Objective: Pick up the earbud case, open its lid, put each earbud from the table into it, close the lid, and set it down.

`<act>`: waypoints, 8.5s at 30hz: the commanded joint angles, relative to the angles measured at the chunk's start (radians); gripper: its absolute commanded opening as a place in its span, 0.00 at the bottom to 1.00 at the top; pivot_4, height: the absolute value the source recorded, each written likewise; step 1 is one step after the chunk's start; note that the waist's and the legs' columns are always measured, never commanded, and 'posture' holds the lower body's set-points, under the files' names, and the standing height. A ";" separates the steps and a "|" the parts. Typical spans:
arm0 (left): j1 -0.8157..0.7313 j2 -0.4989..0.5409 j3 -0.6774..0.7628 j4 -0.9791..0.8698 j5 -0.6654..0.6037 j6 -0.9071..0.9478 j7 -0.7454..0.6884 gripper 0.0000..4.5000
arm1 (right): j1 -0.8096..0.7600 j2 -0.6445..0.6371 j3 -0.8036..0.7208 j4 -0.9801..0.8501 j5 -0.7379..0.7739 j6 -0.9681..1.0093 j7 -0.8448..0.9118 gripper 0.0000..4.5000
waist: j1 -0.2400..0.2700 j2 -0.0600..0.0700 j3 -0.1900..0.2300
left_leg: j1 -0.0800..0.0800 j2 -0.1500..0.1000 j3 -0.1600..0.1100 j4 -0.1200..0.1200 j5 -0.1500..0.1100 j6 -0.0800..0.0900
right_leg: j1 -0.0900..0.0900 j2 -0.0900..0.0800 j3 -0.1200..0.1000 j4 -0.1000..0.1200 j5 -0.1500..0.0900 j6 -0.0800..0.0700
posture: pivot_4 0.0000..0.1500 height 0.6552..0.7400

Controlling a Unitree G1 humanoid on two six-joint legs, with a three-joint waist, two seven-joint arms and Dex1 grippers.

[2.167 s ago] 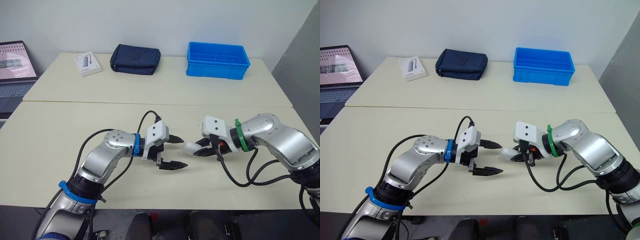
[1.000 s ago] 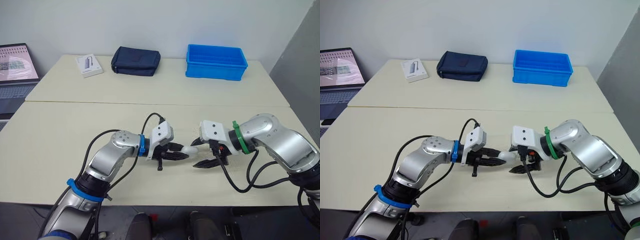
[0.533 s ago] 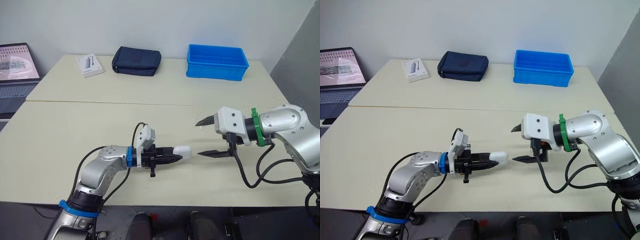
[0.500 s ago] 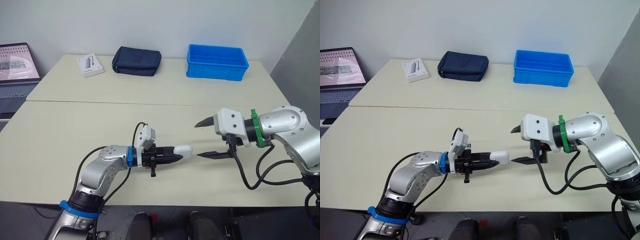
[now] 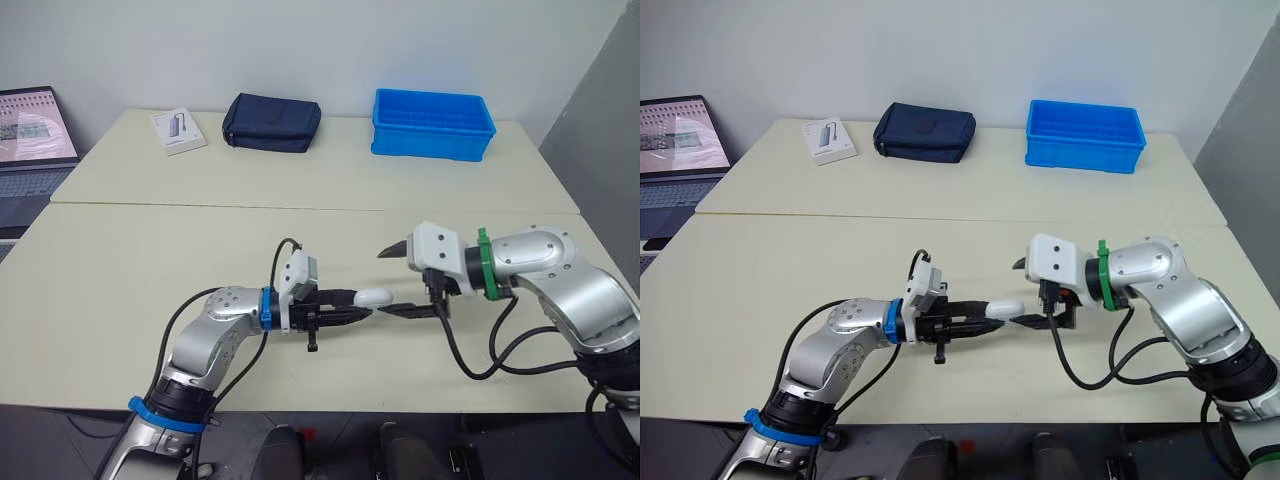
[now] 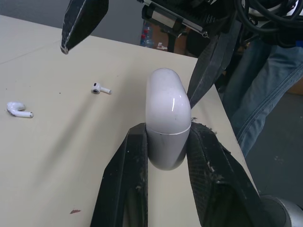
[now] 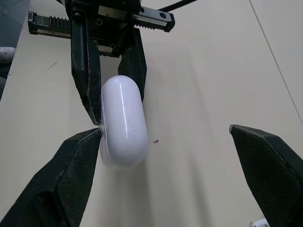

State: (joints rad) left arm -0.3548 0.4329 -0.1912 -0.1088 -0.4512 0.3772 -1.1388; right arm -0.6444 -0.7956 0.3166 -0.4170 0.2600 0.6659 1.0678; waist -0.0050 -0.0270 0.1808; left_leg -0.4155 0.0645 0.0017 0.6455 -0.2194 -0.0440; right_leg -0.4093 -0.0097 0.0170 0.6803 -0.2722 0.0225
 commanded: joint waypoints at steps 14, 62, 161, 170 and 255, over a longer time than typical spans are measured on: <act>0.009 0.017 -0.016 -0.022 0.031 -0.083 -0.012 0.17 | -0.059 0.002 -0.091 -0.033 0.094 0.110 0.010 1.00 | 0.000 0.000 0.000 | 0.000 0.000 0.000 0.000 0.000 0.000 | 0.000 0.000 0.000 0.000 0.000 0.000 | 1.00 0.95; 0.053 -0.071 0.232 0.163 0.133 -0.371 0.382 0.17 | 0.751 0.072 -0.664 -0.123 0.171 -0.107 -0.291 1.00 | -0.007 0.000 -0.001 | 0.007 0.000 0.002 -0.001 0.000 0.000 | 0.005 0.001 0.003 0.000 0.001 -0.001 | 1.00 0.95; 0.185 -0.057 0.197 -0.043 0.145 -0.245 0.424 0.17 | 0.288 -0.358 0.005 0.692 -0.178 -0.937 0.540 0.55 | 0.002 -0.002 -0.001 | 0.011 0.000 0.006 0.000 0.000 -0.001 | 0.008 -0.001 0.005 -0.002 0.002 -0.001 | 1.00 0.95; 0.184 -0.069 0.185 -0.022 0.150 -0.256 0.421 0.17 | 0.351 -0.464 -0.166 0.475 -0.049 -0.746 0.485 0.55 | 0.002 0.003 0.002 | 0.015 0.000 0.006 -0.002 0.000 -0.001 | 0.013 -0.001 0.005 -0.002 0.001 -0.002 | 1.00 0.95; 0.037 -0.140 0.131 0.019 0.074 -0.203 0.358 0.17 | 0.229 0.740 -0.208 0.051 0.130 -0.045 -0.548 0.08 | -0.003 0.002 0.002 | 0.001 0.000 0.000 0.000 0.000 -0.001 | 0.002 0.001 0.000 -0.001 0.002 -0.001 | 1.00 0.95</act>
State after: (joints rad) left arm -0.2955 0.3013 -0.0636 -0.0476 -0.3539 0.1737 -0.7766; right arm -0.4161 -0.0618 0.0968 -0.3630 0.3942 0.6648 0.5273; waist -0.0078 -0.0253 0.1825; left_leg -0.4141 0.0649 0.0017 0.6450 -0.2192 -0.0446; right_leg -0.4076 -0.0090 0.0174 0.6798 -0.2706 0.0219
